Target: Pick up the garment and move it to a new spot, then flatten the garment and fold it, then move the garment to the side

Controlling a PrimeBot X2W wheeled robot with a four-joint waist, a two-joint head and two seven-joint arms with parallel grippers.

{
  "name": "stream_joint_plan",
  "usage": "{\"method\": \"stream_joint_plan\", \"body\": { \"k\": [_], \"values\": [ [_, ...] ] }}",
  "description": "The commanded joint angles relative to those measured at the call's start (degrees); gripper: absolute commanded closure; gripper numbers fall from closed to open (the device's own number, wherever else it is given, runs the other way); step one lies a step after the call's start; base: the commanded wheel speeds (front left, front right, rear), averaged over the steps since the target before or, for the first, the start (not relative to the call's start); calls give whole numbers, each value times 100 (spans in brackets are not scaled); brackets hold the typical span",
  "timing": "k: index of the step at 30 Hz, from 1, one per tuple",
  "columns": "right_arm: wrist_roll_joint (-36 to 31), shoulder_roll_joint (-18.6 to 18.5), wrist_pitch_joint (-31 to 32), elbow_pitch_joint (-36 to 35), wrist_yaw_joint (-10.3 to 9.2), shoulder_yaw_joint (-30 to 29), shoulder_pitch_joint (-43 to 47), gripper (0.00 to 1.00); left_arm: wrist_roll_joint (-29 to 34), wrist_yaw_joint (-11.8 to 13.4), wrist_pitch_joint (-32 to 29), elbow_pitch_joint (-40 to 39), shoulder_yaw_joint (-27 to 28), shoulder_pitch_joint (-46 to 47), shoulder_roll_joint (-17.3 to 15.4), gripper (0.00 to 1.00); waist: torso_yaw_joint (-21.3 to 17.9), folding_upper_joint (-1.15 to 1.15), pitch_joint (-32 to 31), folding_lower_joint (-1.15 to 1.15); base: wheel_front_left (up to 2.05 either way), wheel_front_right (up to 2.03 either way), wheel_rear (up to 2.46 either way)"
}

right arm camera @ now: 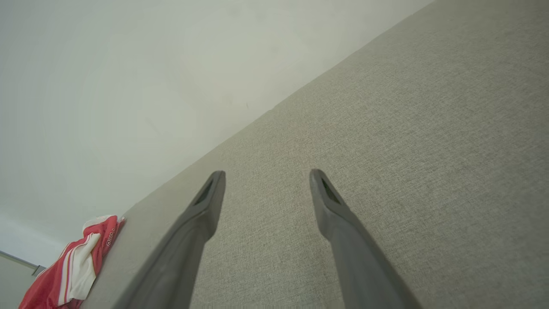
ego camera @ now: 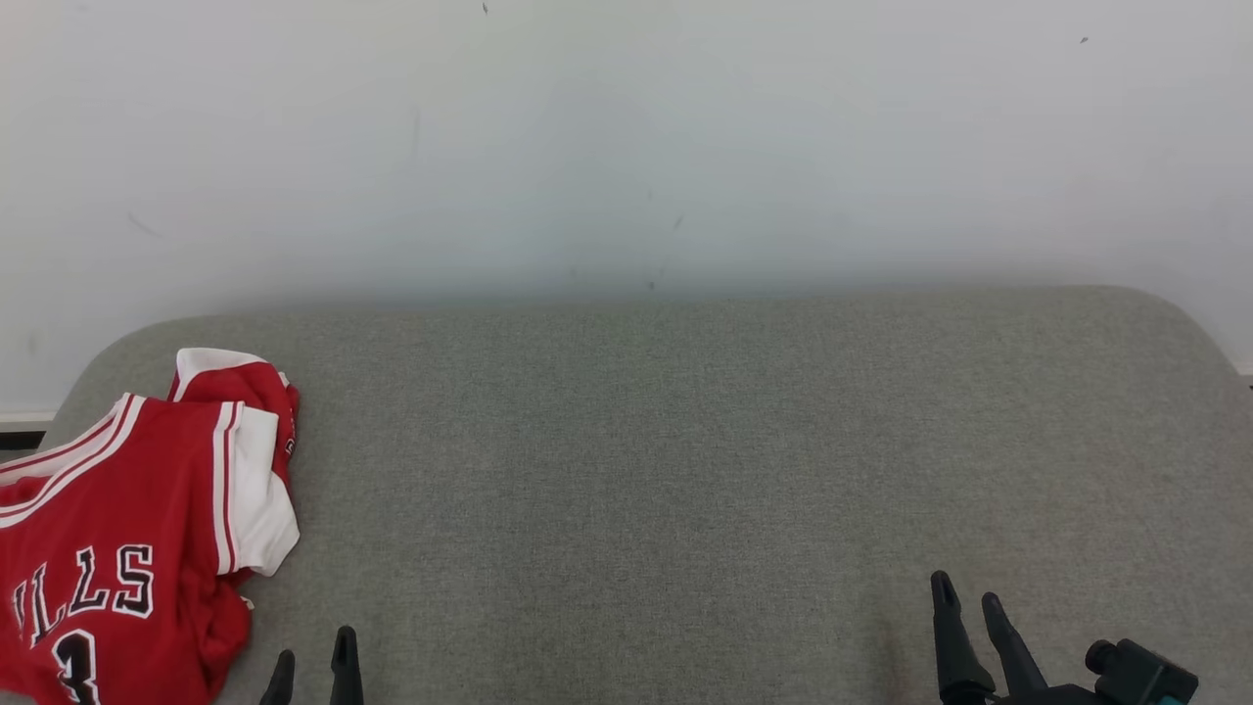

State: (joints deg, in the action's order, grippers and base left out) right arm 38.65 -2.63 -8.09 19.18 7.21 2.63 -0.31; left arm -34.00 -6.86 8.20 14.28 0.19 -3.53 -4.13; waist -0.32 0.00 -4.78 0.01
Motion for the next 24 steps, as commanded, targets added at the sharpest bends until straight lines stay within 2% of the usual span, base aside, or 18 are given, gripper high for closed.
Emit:
{"method": "stream_joint_plan", "body": {
  "k": [1, 24],
  "values": [
    [-145, -25, -22, -18, 34, 23, -35, 0, 147, -18, 50, -47, -8, -23, -42, 0, -5, 0, -7, -1, 0, 0, 0],
    [-1746, -30, -140, 140, 35, 212, 26, 0, 1481, -53, 376, -21, 6, -267, -114, 0, 10, 0, -192, -1, 0, 0, 0]
  ]
}}
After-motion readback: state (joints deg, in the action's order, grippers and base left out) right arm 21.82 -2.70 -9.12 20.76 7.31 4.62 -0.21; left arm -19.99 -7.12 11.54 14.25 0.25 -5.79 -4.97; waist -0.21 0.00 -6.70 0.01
